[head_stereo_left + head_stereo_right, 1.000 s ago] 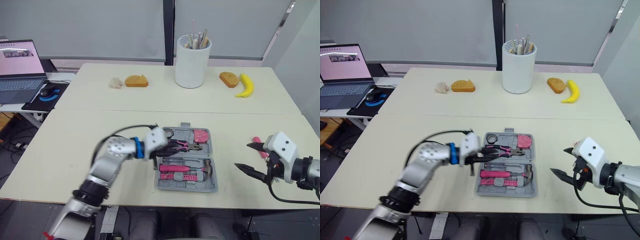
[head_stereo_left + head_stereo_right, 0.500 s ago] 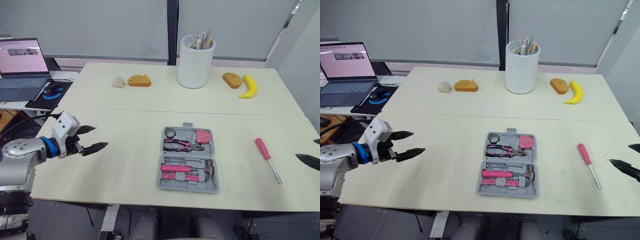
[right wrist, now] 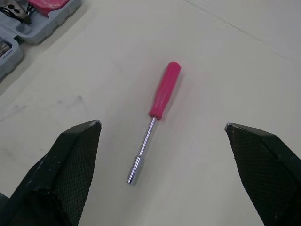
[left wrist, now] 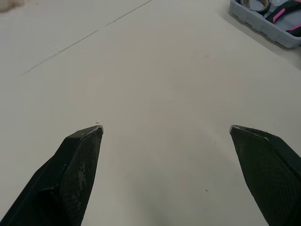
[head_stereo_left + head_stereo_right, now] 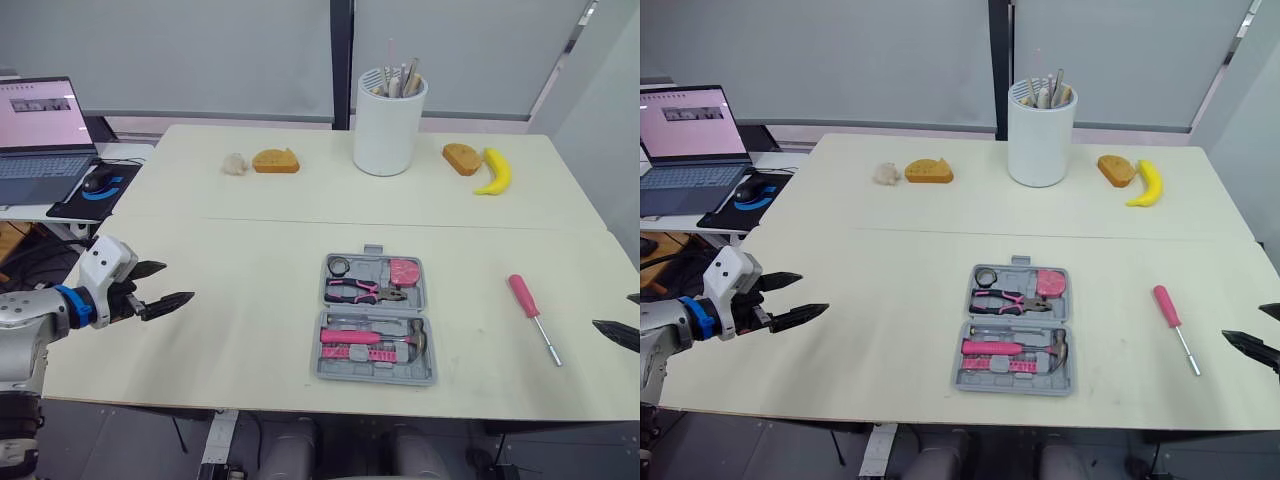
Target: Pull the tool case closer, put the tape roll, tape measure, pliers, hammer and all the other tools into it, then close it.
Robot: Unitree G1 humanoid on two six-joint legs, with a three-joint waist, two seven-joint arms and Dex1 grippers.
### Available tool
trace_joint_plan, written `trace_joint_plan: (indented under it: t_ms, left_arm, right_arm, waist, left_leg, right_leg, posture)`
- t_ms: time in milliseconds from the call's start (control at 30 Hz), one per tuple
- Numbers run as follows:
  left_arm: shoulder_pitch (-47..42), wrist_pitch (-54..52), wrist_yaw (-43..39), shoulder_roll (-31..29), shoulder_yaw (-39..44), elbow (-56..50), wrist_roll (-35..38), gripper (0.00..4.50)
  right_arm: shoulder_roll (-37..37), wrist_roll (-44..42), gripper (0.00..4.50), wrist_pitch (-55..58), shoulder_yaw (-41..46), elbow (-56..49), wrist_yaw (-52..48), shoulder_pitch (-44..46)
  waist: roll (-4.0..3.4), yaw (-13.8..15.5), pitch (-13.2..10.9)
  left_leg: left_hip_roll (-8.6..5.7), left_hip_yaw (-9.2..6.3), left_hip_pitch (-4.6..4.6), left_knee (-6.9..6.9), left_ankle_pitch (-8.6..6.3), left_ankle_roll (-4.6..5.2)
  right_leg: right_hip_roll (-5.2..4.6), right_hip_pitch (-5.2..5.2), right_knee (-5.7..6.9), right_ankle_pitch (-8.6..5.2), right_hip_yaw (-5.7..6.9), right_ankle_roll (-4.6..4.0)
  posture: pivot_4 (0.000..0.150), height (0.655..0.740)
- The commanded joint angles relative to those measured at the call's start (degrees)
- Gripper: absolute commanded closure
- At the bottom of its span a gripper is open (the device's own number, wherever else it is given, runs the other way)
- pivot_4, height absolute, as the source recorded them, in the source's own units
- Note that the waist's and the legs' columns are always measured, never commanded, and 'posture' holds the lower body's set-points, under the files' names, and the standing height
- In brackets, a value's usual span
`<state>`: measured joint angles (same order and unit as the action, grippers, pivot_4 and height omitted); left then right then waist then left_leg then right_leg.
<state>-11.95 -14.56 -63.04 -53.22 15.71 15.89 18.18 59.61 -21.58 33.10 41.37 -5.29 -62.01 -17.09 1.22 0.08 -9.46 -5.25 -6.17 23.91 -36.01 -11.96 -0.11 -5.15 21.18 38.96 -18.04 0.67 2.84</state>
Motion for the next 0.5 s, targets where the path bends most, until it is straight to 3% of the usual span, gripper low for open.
trace_joint_plan:
  t_ms: [33, 133, 233, 367, 500]
  left_arm:
    - [-4.9, -0.9, 1.1, 1.7, 0.6, -6.7, 3.7, 0.01]
    - [-10.6, -5.4, 2.1, 3.3, -5.0, -12.7, 3.0, 0.01]
    - [-16.4, -9.7, 3.5, 9.3, -9.4, -19.4, 6.6, 0.01]
    - [-18.7, -11.5, 2.8, 16.5, -18.5, -31.5, 8.4, 0.01]
    - [-20.3, -12.4, 3.9, 22.0, -24.2, -36.3, 9.2, 0.01]
  right_arm:
    - [-0.8, -0.8, 0.00, 0.6, -0.2, -2.0, 1.9, 1.8]
    - [-1.9, -0.9, 0.00, 0.6, -2.3, -3.2, 3.0, 3.1]
    - [-3.2, -0.4, 0.00, 0.2, -4.8, -3.1, 4.6, 4.7]
    - [-6.3, 1.4, 0.00, -2.7, -10.1, -1.5, 7.5, 6.9]
    - [-8.1, 5.1, 0.00, -7.0, -15.9, 2.2, 9.8, 9.0]
  waist:
    - [0.01, 0.3, 0.0]
    - [0.05, 0.4, 0.0]
    - [-0.01, 0.4, 0.0]
    - [0.02, -0.2, 0.0]
    - [-0.01, -0.9, 0.0]
  left_leg:
    - [0.00, -0.03, 0.00, -0.03, 0.00, 0.00]
    - [0.00, -0.01, 0.01, -0.05, 0.00, -0.01]
    - [-0.08, 0.05, 0.01, -0.04, 0.01, -0.01]
    - [-0.08, 0.10, 0.03, -0.08, 0.01, -0.01]
    - [-0.02, 0.16, 0.01, -0.08, 0.03, -0.01]
  right_leg:
    - [0.00, 0.01, 0.00, 0.00, 0.03, 0.00]
    - [0.01, -0.05, 0.00, 0.01, 0.03, 0.02]
    - [0.00, -0.09, 0.00, 0.02, -0.04, 0.04]
    - [0.01, -0.12, 0.01, 0.05, -0.06, 0.08]
    - [0.09, -0.08, 0.04, 0.04, -0.10, 0.07]
  posture:
    - [0.150, 0.7400]
    - [0.150, 0.7400]
    - [0.150, 0.7400]
    - [0.150, 0.7400]
    - [0.150, 0.7400]
